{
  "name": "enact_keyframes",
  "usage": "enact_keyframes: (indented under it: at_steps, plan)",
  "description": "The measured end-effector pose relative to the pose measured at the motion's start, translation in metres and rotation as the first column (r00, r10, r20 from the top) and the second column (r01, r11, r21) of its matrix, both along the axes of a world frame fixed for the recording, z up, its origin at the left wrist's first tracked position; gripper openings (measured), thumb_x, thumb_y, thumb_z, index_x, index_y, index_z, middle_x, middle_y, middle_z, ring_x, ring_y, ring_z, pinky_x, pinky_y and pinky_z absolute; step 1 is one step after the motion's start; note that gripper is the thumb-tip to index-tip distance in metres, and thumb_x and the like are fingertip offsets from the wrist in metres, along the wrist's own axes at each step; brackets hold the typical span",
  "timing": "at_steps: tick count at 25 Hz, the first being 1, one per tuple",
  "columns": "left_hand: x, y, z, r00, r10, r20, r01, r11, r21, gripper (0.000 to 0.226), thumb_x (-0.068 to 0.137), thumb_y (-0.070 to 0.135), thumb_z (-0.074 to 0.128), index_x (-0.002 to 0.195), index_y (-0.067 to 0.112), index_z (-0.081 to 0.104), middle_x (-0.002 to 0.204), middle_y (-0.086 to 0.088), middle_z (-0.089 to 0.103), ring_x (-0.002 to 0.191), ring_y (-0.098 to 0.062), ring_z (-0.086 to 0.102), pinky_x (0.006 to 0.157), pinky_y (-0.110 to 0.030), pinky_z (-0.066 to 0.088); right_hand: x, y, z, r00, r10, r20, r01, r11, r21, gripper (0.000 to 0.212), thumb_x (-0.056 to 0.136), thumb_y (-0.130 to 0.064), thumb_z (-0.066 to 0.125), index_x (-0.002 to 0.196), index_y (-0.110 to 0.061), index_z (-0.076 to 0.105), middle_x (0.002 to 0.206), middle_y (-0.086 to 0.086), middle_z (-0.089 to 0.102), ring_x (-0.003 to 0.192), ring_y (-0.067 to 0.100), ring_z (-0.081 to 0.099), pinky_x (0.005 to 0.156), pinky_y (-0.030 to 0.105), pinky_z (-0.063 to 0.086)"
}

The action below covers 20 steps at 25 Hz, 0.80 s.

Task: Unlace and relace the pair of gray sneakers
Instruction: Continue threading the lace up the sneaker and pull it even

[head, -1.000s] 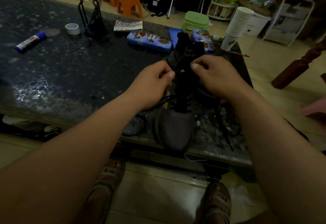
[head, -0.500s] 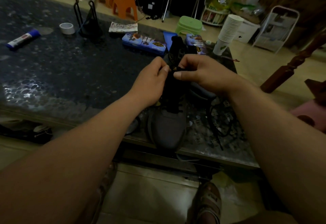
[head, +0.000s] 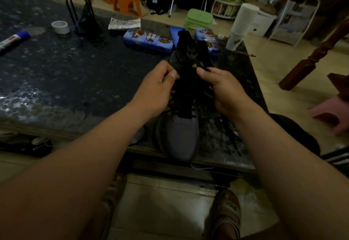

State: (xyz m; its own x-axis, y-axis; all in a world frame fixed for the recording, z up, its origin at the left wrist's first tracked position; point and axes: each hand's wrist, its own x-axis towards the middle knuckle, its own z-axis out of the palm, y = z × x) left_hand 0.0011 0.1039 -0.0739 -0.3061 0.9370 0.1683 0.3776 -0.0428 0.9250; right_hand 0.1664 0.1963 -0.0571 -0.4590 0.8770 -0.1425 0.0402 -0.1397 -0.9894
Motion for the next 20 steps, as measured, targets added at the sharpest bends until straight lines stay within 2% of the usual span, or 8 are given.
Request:
enact_keyframes:
  at_steps: [1,3,6,8,11,13,16,20]
  plan:
    - [-0.003,-0.001,0.001,1.000,-0.012,0.024,0.012,1.000,0.001,0.018,0.109,0.021,0.048,0.093,0.019,0.058,0.105,0.000,0.071,0.088,-0.013,0.064,0.084,-0.041,0.055,-0.002,0.001,-0.002,0.999,-0.024,-0.024,0.024,1.000,-0.006,0.016,0.102,-0.014,0.061,0.107,-0.006,0.074,0.096,0.010,0.079,0.091,0.024,0.076,0.078,0.032,0.060]
    - [-0.008,-0.003,0.008,0.995,-0.019,0.095,0.016,0.999,0.031,0.019,0.108,0.017,0.051,0.092,0.021,0.060,0.103,0.000,0.074,0.077,-0.011,0.064,0.071,-0.030,0.054,-0.005,0.002,-0.002,1.000,-0.020,-0.014,0.020,1.000,0.010,0.015,0.101,-0.014,0.061,0.104,-0.007,0.074,0.094,0.009,0.078,0.088,0.024,0.076,0.076,0.032,0.060]
    - [-0.010,-0.009,0.019,0.992,-0.024,0.120,0.020,0.999,0.031,0.016,0.108,0.015,0.052,0.098,0.017,0.065,0.076,0.005,0.068,0.057,-0.012,0.049,0.052,-0.022,0.040,-0.003,0.006,-0.001,1.000,0.003,0.025,-0.003,0.999,0.034,0.022,0.101,-0.018,0.064,0.113,-0.003,0.074,0.105,0.013,0.078,0.098,0.026,0.076,0.089,0.037,0.061]
    - [-0.007,-0.012,0.019,0.996,-0.055,0.071,0.055,0.998,-0.004,0.014,0.106,0.018,0.057,0.099,0.021,0.069,0.070,0.004,0.062,0.061,-0.011,0.048,0.055,-0.021,0.040,-0.003,0.006,0.000,1.000,0.005,0.024,-0.006,1.000,0.022,0.027,0.100,-0.018,0.064,0.117,0.001,0.073,0.109,0.017,0.077,0.101,0.030,0.075,0.092,0.040,0.059]
    - [-0.003,-0.014,0.007,0.992,-0.126,-0.014,0.125,0.991,-0.046,0.011,0.102,0.018,0.063,0.096,0.021,0.071,0.081,0.002,0.066,0.069,-0.001,0.055,0.064,-0.015,0.045,-0.003,0.004,0.000,1.000,-0.004,-0.018,0.004,1.000,-0.004,0.029,0.100,-0.015,0.064,0.118,0.006,0.071,0.111,0.023,0.075,0.101,0.035,0.074,0.091,0.041,0.060]
    - [-0.003,-0.017,0.001,0.987,-0.151,-0.055,0.147,0.987,-0.071,0.009,0.102,0.017,0.063,0.097,0.019,0.071,0.085,0.007,0.067,0.070,0.003,0.056,0.066,-0.013,0.045,-0.002,0.003,0.001,0.998,-0.013,-0.065,0.010,0.999,-0.045,0.029,0.100,-0.012,0.063,0.119,0.007,0.070,0.111,0.023,0.075,0.099,0.032,0.075,0.086,0.037,0.062]
    - [-0.004,-0.018,-0.006,0.984,-0.153,-0.093,0.149,0.988,-0.051,0.008,0.101,0.017,0.064,0.097,0.020,0.071,0.089,0.007,0.068,0.078,0.000,0.061,0.072,-0.019,0.047,-0.001,0.001,0.002,0.994,-0.011,-0.108,-0.001,0.995,-0.104,0.024,0.100,-0.010,0.061,0.116,0.004,0.072,0.106,0.018,0.077,0.094,0.026,0.076,0.080,0.031,0.062]
    - [-0.002,-0.020,-0.011,0.996,-0.089,-0.015,0.088,0.995,-0.050,0.009,0.100,0.013,0.065,0.094,0.017,0.071,0.081,0.009,0.062,0.065,-0.002,0.056,0.065,-0.020,0.045,-0.003,0.001,0.002,0.993,-0.014,-0.117,-0.001,0.993,-0.122,0.019,0.099,-0.010,0.062,0.110,0.000,0.074,0.102,0.014,0.078,0.095,0.024,0.077,0.080,0.030,0.061]
